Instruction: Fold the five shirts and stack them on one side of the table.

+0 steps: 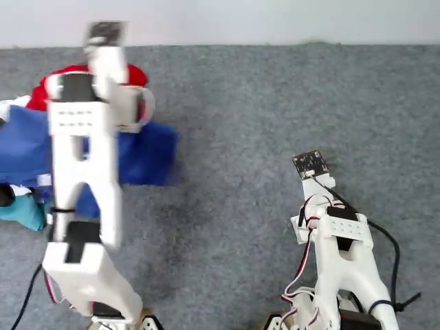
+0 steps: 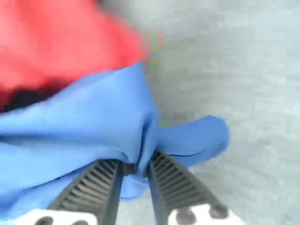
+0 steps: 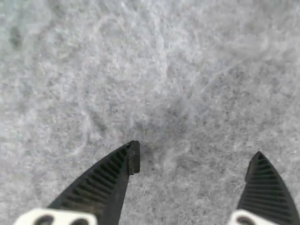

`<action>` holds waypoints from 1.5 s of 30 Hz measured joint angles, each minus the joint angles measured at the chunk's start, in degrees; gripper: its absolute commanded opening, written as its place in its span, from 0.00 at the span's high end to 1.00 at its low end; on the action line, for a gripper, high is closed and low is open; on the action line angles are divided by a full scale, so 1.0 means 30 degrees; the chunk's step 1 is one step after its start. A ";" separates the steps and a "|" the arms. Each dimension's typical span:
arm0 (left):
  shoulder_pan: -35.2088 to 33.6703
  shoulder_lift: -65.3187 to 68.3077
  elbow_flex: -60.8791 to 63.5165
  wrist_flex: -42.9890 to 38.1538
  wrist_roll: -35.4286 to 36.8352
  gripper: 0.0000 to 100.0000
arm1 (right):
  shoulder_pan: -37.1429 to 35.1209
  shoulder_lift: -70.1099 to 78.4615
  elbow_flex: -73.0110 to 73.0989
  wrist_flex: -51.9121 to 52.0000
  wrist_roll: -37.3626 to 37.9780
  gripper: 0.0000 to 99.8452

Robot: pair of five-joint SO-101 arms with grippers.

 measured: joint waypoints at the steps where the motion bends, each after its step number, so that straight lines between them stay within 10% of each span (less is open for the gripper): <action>1: 0.1055 -0.0410 0.0000 0.0000 -0.0234 0.99 | 0.0000 0.0000 0.0000 0.0000 0.0000 0.64; 8: 0.6212 -0.2051 0.0000 -0.1670 -0.2549 0.99 | 0.0029 0.0000 0.0000 0.0000 0.0000 0.64; 22: 0.6974 0.4396 0.1612 -0.7004 -0.2755 0.99 | 0.1084 0.0000 -0.1582 0.1348 0.0000 0.64; 32: 1.1897 0.7209 0.1641 -1.1487 -0.2755 0.98 | 0.1963 0.0059 -0.2286 0.1934 0.0000 0.64; 45: 0.9963 0.7209 -0.5158 -0.6388 -0.2755 0.98 | 0.1963 0.0059 -0.2256 0.1934 0.0000 0.64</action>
